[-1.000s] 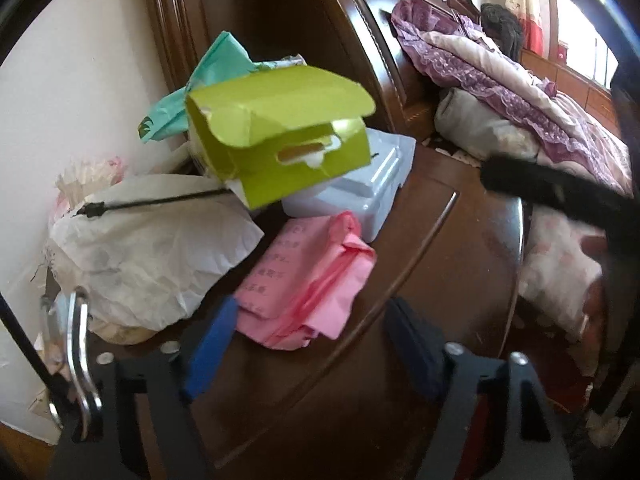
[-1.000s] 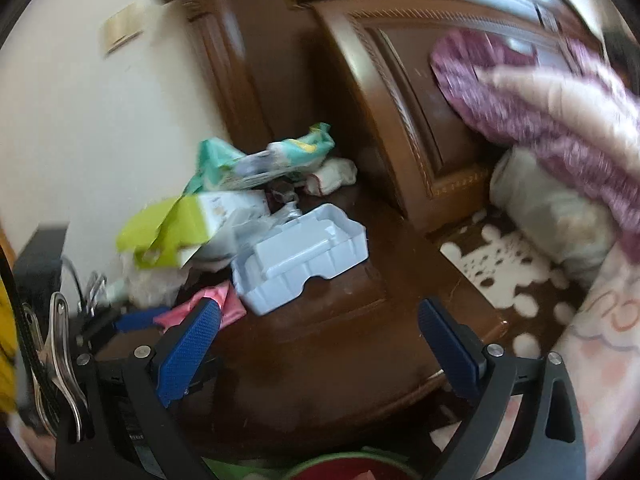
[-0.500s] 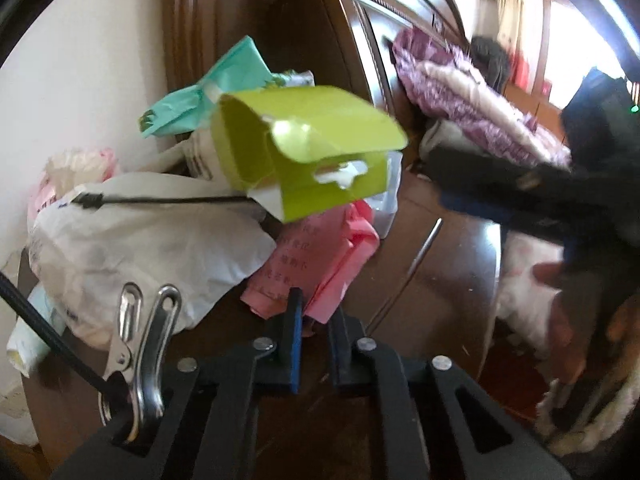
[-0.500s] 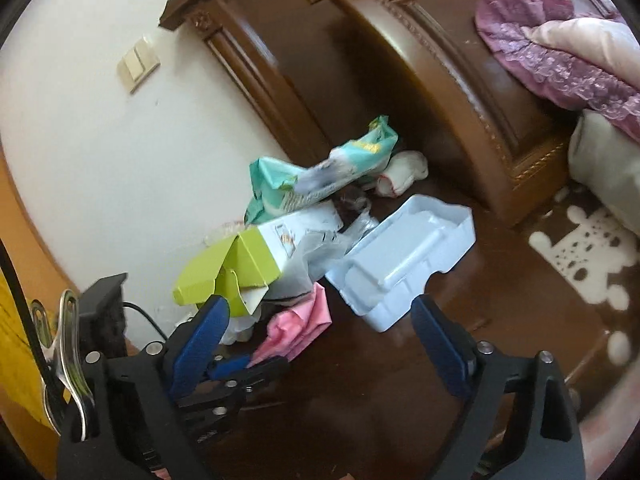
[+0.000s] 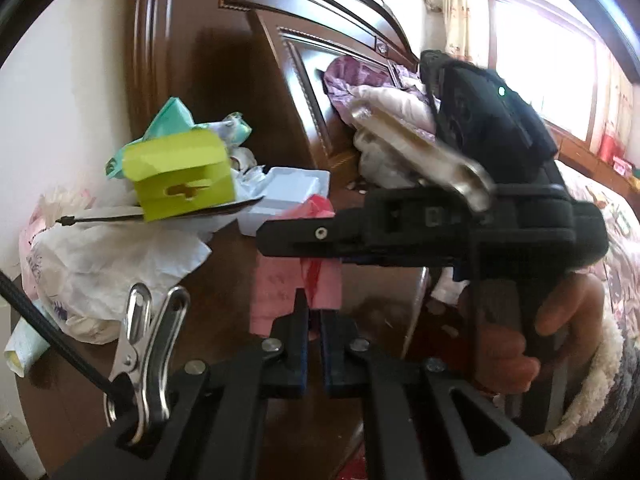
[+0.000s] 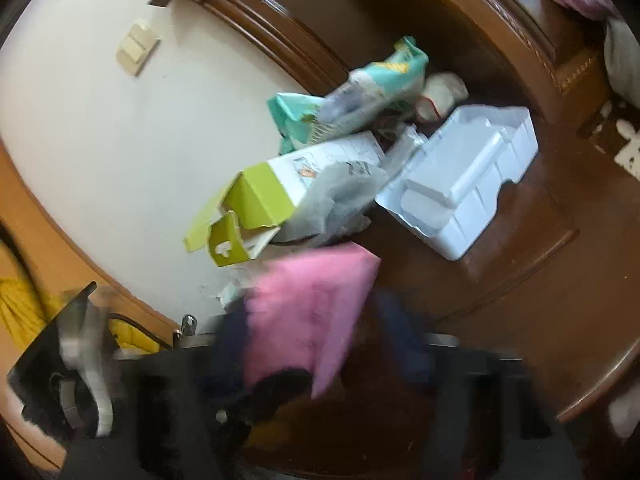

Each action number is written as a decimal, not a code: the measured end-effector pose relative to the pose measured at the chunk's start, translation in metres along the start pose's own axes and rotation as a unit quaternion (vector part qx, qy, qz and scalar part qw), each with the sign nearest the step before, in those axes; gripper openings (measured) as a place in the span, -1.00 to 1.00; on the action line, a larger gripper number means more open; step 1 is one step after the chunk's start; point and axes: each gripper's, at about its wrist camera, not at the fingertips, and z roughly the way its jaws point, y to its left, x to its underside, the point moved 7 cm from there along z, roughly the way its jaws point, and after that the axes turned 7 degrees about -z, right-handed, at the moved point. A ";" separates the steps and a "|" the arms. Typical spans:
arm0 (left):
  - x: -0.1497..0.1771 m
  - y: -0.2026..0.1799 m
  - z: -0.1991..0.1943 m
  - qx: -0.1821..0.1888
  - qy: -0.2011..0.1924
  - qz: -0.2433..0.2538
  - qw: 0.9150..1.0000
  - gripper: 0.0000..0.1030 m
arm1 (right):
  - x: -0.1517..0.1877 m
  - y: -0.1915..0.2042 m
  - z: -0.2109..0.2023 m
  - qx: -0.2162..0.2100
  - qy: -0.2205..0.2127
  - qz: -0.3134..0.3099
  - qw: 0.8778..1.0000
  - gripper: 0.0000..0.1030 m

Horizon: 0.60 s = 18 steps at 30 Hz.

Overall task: Collect trash
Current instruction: 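Reach the right gripper to the pink paper and close on it, then carry the pink paper with the right gripper down over the red bin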

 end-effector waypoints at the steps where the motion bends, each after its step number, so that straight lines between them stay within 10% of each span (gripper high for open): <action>1: 0.001 -0.002 -0.002 -0.001 -0.003 0.003 1.000 -0.91 | 0.000 0.002 -0.002 0.001 -0.007 -0.006 1.000 -0.54; 18: -0.003 -0.064 -0.008 0.044 -0.052 0.000 0.998 -0.90 | 0.002 -0.003 -0.076 0.038 -0.064 -0.031 0.997 -0.64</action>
